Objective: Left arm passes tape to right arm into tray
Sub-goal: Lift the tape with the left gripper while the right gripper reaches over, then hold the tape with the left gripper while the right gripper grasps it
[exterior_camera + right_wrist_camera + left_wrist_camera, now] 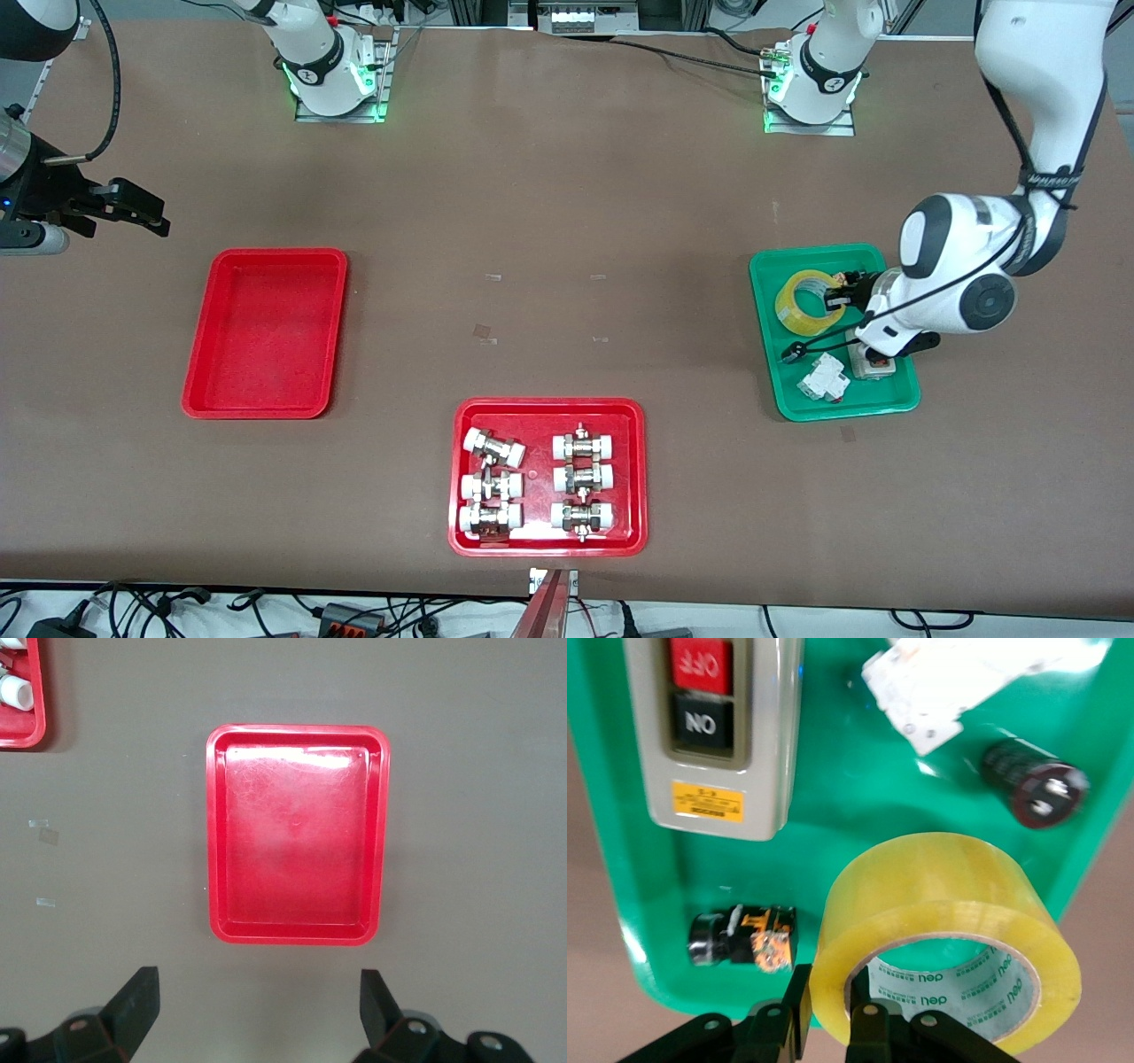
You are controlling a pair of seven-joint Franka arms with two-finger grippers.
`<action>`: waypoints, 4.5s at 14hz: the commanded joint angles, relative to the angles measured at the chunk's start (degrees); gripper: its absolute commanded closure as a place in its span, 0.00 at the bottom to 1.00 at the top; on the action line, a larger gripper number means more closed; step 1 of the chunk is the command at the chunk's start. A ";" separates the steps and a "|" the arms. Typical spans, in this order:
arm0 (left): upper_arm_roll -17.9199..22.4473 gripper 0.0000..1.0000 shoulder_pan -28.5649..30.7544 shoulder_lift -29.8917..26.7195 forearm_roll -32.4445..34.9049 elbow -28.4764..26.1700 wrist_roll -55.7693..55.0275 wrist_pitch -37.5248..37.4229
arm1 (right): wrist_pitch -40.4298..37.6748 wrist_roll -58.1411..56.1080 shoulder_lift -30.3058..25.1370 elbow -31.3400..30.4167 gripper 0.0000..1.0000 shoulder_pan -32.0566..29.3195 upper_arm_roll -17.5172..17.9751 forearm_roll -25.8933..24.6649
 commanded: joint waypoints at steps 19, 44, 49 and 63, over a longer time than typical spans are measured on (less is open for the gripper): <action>-12.53 0.99 -17.19 11.69 -17.80 32.61 2.51 -1.97 | -0.43 -0.18 6.03 0.59 0.00 1.83 0.28 4.31; -12.53 1.00 -36.03 31.05 -18.67 45.89 -42.59 28.83 | 2.82 -43.78 34.61 11.48 0.00 8.70 0.28 55.63; -12.61 1.00 -36.12 31.23 -18.67 46.43 -44.44 28.83 | 3.00 -49.22 40.23 17.37 0.00 10.10 0.28 55.99; -12.62 1.00 -36.38 31.23 -18.49 46.43 -44.97 28.83 | 5.11 -50.64 41.82 17.73 0.53 11.60 0.28 57.66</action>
